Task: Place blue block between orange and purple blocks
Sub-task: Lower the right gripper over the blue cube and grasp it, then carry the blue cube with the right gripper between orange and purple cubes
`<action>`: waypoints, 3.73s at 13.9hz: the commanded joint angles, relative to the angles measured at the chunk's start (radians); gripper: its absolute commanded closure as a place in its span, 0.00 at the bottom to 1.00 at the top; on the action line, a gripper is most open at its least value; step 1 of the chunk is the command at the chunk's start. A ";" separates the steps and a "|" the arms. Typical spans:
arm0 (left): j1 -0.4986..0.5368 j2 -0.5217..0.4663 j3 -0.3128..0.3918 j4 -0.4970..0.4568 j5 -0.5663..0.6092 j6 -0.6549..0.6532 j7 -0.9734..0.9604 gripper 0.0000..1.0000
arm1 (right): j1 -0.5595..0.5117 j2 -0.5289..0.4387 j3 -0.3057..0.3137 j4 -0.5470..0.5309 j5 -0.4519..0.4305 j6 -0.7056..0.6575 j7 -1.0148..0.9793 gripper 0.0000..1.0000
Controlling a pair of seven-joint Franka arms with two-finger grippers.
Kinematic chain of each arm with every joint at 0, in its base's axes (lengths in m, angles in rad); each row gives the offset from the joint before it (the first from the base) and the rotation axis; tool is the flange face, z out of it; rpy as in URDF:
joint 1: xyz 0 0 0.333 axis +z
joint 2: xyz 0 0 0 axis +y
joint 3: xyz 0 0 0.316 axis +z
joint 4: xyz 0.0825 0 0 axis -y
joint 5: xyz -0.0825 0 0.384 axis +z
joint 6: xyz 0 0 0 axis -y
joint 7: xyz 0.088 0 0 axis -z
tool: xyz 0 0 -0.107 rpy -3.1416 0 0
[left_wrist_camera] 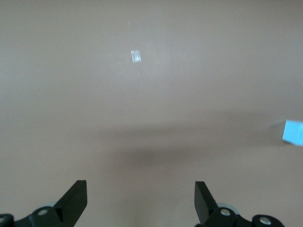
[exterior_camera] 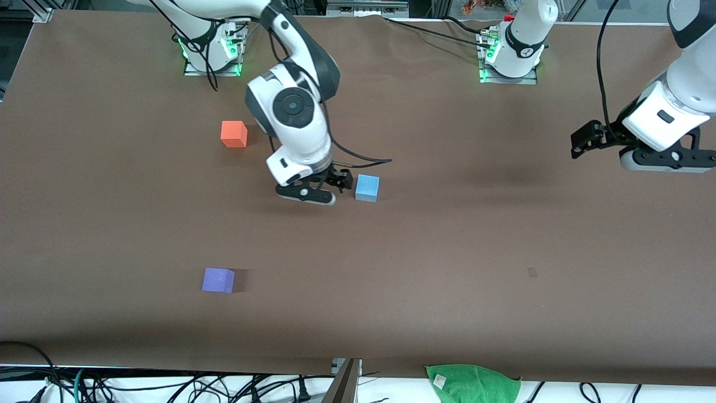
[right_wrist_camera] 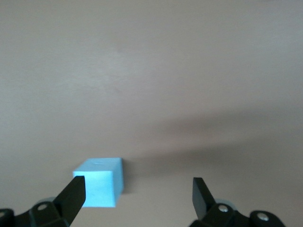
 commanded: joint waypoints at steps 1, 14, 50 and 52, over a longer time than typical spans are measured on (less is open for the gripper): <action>-0.035 -0.037 0.008 -0.033 -0.008 -0.044 0.024 0.00 | 0.052 0.064 -0.010 0.032 0.002 0.041 0.051 0.00; -0.029 -0.023 0.056 -0.042 -0.066 0.000 0.032 0.00 | 0.150 0.196 -0.013 0.032 -0.010 0.214 0.198 0.00; -0.022 -0.020 0.059 -0.040 -0.067 -0.014 0.032 0.00 | -0.035 0.029 -0.022 0.018 -0.030 -0.055 -0.193 0.58; -0.022 -0.021 0.059 -0.040 -0.067 -0.015 0.032 0.00 | -0.104 -0.013 -0.024 0.012 0.011 -0.160 -0.347 0.58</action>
